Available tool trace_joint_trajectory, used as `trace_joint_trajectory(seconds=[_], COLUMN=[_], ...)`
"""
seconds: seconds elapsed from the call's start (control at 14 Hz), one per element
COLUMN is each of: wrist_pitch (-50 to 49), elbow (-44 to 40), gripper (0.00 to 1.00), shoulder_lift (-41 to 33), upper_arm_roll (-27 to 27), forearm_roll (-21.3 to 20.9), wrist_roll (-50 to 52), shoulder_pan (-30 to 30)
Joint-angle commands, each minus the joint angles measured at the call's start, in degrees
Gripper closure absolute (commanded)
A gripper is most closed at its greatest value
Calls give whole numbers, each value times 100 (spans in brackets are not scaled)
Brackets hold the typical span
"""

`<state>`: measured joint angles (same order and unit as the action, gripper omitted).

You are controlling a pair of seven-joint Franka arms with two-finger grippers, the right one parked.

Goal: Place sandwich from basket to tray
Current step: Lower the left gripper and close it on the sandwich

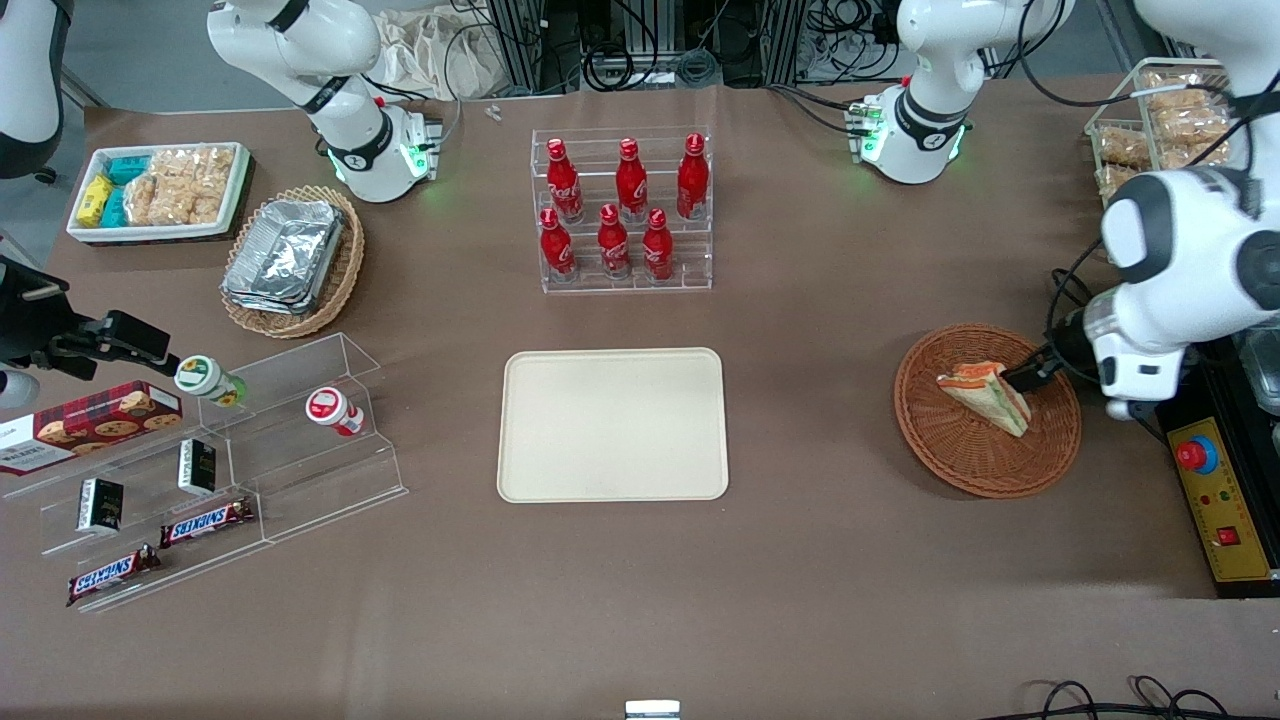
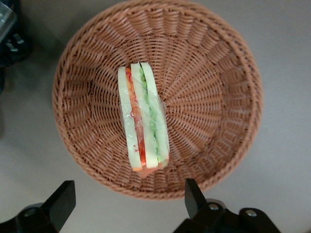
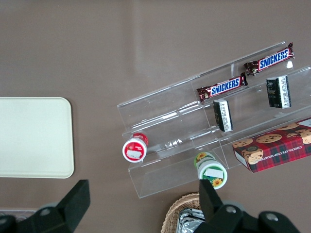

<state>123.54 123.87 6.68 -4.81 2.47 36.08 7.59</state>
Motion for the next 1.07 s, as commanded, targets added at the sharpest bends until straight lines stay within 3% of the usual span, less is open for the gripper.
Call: trace_joint_trajectory(seconds=[0.0, 0.71, 0.86, 1.0], wrist_pitch=[389, 1039, 1093, 1093], elbow=[190, 207, 207, 207], gripper=[0, 1, 14, 53], shoulder_lift=[201, 843, 923, 932], upper_arm_roll=[-2, 24, 33, 42], forearm_roll=[-465, -607, -607, -642], wrist_roll=[425, 725, 725, 690], shoulder_pan=[-160, -196, -196, -179])
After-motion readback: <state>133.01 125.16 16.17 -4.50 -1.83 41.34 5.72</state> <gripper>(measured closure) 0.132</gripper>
